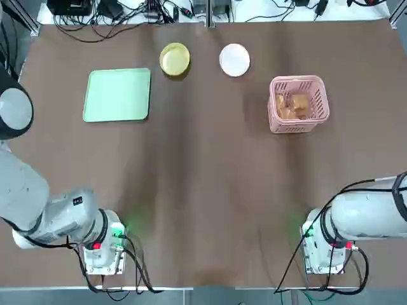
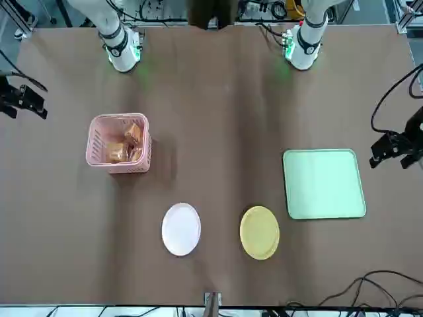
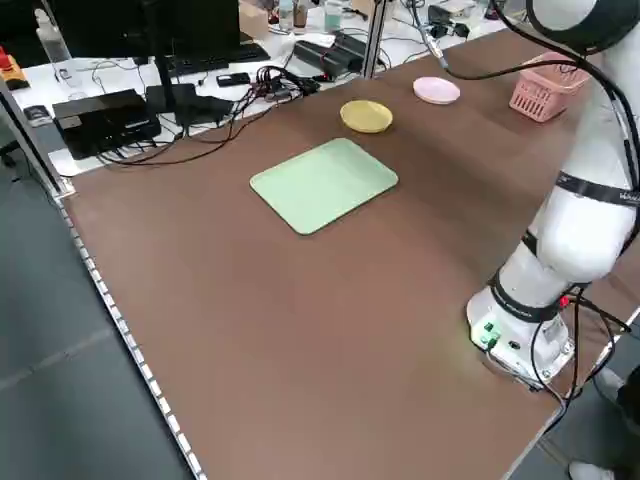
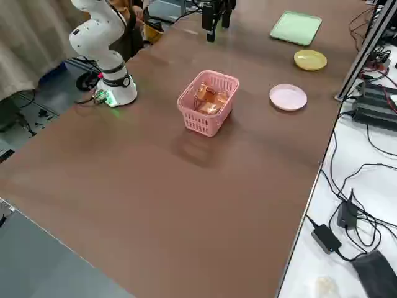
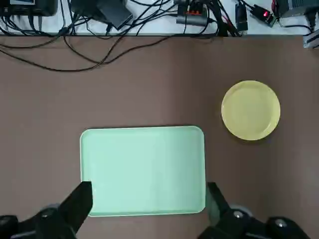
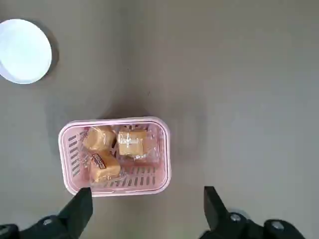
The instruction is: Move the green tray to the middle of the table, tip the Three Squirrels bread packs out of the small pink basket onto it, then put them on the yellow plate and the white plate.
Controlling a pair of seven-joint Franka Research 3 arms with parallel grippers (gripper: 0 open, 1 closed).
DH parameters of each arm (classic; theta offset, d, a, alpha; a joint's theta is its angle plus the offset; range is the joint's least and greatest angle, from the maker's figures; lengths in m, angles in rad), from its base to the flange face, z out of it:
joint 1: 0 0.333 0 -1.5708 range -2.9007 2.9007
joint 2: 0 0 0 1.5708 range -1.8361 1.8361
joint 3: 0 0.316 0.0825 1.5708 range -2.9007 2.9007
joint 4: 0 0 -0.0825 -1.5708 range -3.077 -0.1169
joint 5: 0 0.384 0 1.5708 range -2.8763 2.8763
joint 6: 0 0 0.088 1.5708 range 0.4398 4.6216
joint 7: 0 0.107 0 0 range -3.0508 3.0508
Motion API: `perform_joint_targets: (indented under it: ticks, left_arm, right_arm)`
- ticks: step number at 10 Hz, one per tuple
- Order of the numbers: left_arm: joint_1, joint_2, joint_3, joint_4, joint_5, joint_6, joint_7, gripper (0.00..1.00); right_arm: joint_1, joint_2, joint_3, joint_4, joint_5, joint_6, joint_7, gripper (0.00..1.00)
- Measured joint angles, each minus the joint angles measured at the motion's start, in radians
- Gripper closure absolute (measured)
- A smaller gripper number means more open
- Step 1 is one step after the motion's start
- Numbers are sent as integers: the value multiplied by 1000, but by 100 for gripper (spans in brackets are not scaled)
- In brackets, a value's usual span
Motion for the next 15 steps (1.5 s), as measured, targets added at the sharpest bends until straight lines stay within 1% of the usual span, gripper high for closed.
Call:
perform_joint_targets:
  ticks: [4, 5, 6, 7, 8, 9, 10, 11, 12, 13, 14, 15]
  left_arm:
    - [1, 0, 0, -3, 0, -8, 0, 0]
    - [8, 1, 2, -9, 0, -34, 0, 0]
    - [25, 7, 7, -19, 0, -74, -1, 0]
    - [65, 21, 9, -34, 0, -103, 0, 0]
    - [118, 43, 10, -68, 0, -94, 11, 0]
    - [166, 75, 12, -127, 0, -7, 18, 0]
    - [207, 114, 13, -213, 0, 160, 20, 0]
    - [239, 151, 14, -314, 1, 354, 23, 0]
    - [257, 189, 15, -402, 1, 531, 25, 0]
    - [267, 233, 18, -456, 18, 650, 26, 0]
    - [280, 282, 20, -478, 59, 726, 26, 0]
    - [299, 334, 21, -482, 94, 773, 26, 0]
  right_arm:
    - [0, 0, 0, 0, 0, 0, 0, 1]
    - [0, 0, 0, 0, 0, 0, 0, 1]
    - [0, 0, 0, 0, 0, 0, 0, 1]
    - [0, 0, 0, 0, 0, 0, 0, 1]
    - [0, 0, 0, 0, 0, 0, 0, 1]
    - [0, 0, 0, -1, 0, 0, 0, 1]
    - [0, 0, -1, -1, 0, 0, 0, 1]
    - [-1, 0, -1, -1, 0, 0, 0, 1]
    - [-1, 0, -1, -1, 0, 0, 0, 1]
    - [-1, 0, 0, -1, 0, 0, 0, 1]
    - [0, 0, 0, -1, 1, 0, 0, 1]
    - [1, 0, 1, -1, 1, 0, 0, 1]
